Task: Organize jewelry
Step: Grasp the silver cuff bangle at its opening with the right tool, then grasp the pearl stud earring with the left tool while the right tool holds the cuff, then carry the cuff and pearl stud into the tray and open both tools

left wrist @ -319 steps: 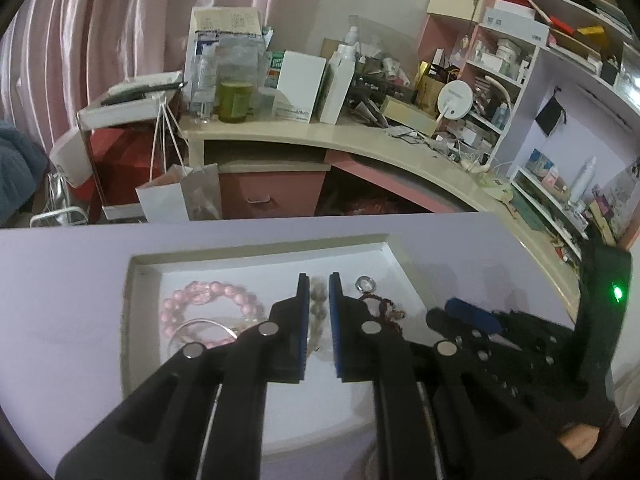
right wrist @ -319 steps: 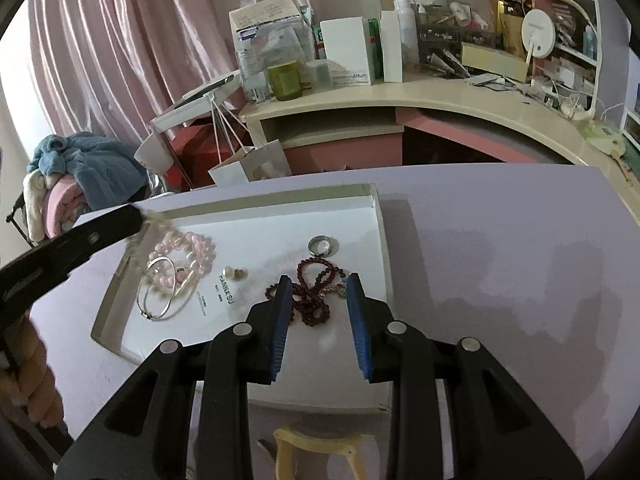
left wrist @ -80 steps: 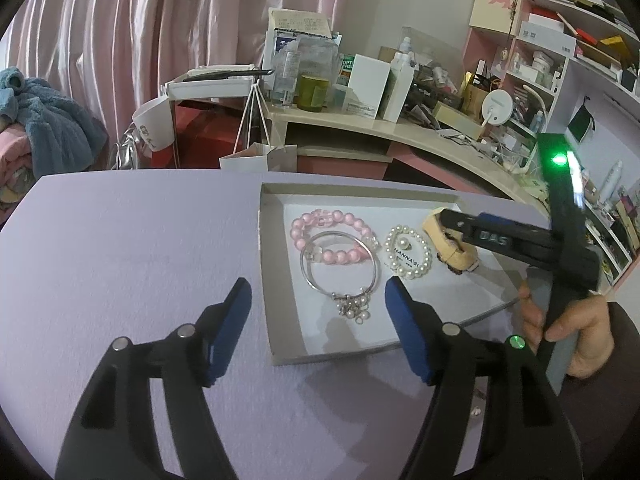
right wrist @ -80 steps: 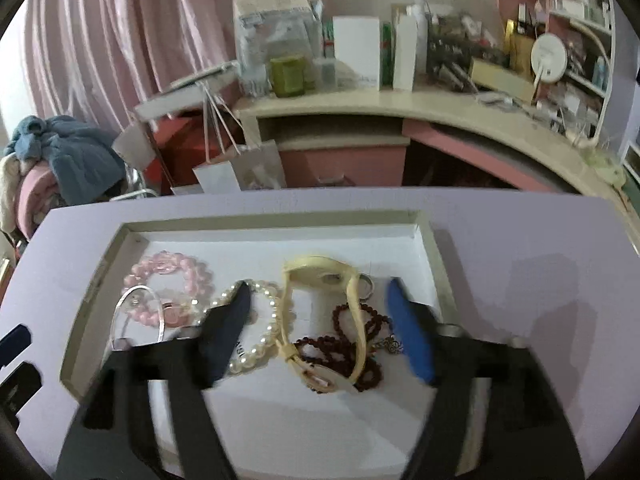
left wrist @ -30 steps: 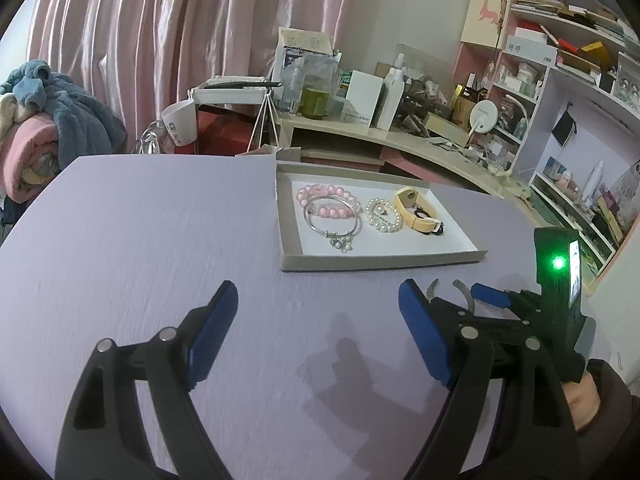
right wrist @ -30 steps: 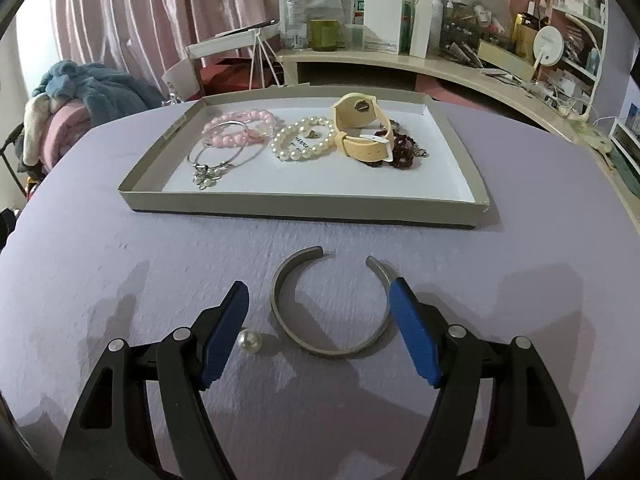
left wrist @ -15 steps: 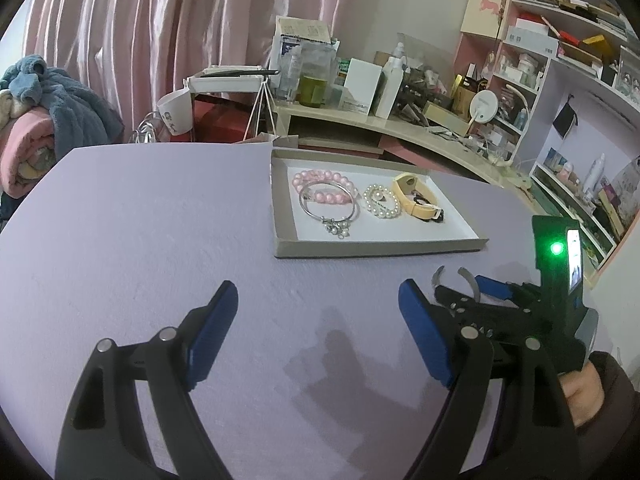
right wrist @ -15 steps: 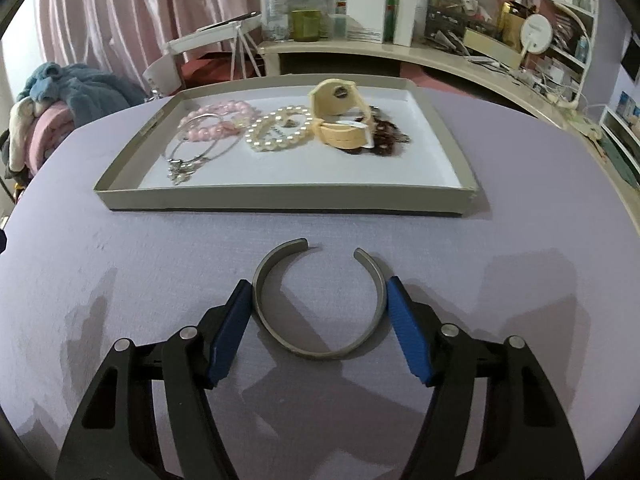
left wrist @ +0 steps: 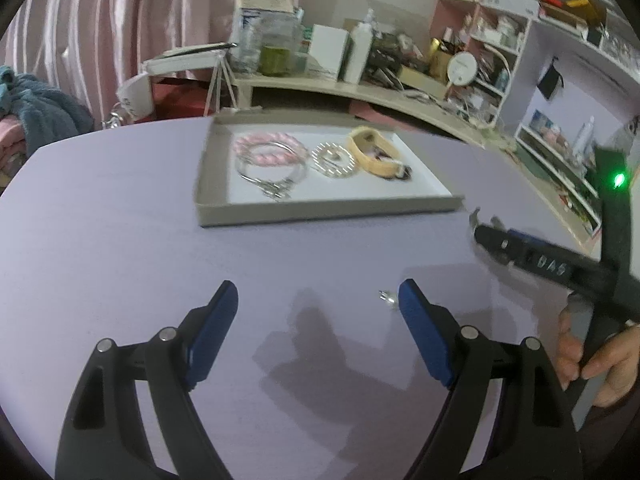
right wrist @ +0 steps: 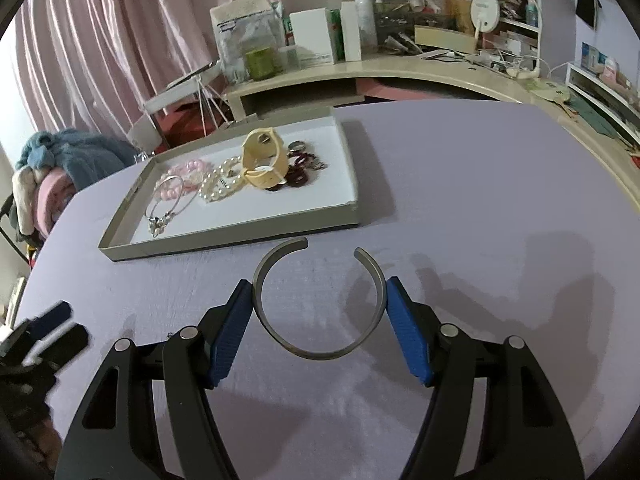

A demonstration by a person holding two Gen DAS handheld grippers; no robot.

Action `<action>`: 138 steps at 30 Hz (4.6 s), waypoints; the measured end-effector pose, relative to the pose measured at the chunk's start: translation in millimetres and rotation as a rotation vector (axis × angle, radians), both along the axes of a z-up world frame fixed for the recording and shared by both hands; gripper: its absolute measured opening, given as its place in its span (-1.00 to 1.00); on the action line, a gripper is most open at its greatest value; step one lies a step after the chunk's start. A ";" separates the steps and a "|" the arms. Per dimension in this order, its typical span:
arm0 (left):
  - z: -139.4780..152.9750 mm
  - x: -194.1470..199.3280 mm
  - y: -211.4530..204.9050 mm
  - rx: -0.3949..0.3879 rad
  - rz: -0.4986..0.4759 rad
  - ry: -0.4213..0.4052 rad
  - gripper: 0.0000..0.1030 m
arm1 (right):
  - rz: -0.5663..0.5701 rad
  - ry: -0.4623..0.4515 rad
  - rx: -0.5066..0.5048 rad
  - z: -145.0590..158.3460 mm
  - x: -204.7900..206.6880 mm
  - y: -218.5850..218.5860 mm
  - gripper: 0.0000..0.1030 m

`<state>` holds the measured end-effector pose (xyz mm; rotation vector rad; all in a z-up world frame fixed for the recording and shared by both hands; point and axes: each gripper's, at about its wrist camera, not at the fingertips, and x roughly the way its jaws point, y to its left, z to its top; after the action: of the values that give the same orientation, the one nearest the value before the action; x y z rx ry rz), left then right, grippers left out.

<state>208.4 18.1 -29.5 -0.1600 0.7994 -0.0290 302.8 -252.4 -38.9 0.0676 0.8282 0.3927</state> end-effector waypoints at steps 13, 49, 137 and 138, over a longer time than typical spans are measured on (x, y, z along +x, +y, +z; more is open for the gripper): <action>-28.3 18.8 -52.6 0.064 -0.038 0.085 0.50 | -0.001 0.017 0.054 -2.7 5.2 -28.5 0.33; -20.5 19.1 -11.8 0.054 0.093 0.085 -0.74 | 0.065 -0.002 0.062 8.5 -9.4 -13.2 0.34; 26.4 106.1 43.5 0.008 0.085 -0.054 -0.74 | 0.142 -0.156 0.000 17.9 70.8 80.5 0.72; 26.1 107.2 42.5 0.008 0.084 -0.053 -0.74 | 0.137 -0.164 -0.001 18.1 69.8 78.9 0.73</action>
<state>315.6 60.5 -3.5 -0.1839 0.7392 0.0490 372.6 -173.5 -20.7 -0.0223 0.6727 0.5202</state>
